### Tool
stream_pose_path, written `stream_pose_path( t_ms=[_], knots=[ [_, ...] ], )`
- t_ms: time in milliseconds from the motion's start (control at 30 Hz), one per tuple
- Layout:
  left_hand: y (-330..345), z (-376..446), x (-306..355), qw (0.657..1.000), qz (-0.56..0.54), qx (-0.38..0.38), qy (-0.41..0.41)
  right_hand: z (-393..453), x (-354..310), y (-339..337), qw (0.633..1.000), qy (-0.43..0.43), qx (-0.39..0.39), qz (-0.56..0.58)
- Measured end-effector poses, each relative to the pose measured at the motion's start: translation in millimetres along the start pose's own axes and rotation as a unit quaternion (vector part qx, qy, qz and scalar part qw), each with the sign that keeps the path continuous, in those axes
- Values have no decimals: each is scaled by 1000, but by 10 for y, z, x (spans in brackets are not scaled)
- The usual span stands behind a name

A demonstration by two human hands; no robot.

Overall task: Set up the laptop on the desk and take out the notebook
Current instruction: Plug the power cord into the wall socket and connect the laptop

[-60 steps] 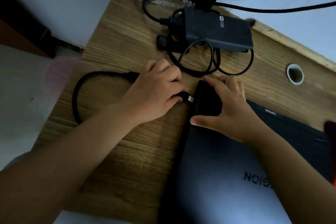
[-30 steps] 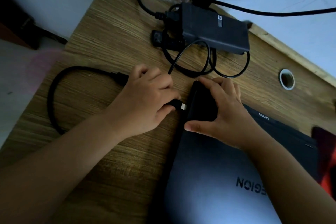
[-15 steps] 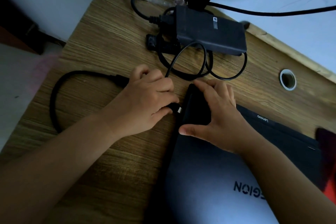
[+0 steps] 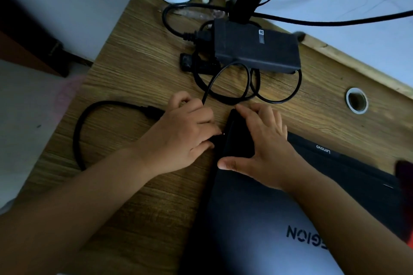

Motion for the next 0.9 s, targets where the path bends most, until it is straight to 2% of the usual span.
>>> stream_pose_path(
  t_ms=[167,367,467,667,900],
  knots=[
    [-43,20,14,1000,5,-8,-18,-8,-11,-31,1000,-7,10,8],
    [-149,104,96,993,39,-86,-66,-92,-16,-124,999,10,41,12],
    [-261,193,208,993,17,-66,-100,-216,51,-270,997,28,66,23],
    [-322,463,748,996,-39,-29,-77,-625,293,-635,990,73,118,37],
    [-78,657,1499,991,-96,-90,-40,-1310,754,-856,976,141,154,66]
  ],
)
Point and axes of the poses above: each hand's wrist, its own z-axis towards the middle knuckle, its own y-axis out of the palm, x = y × z, the point moved 5 cm from there along z, towards the middle knuckle, and after that the axes turned 12 degrees about x, right-handed, at the moved point
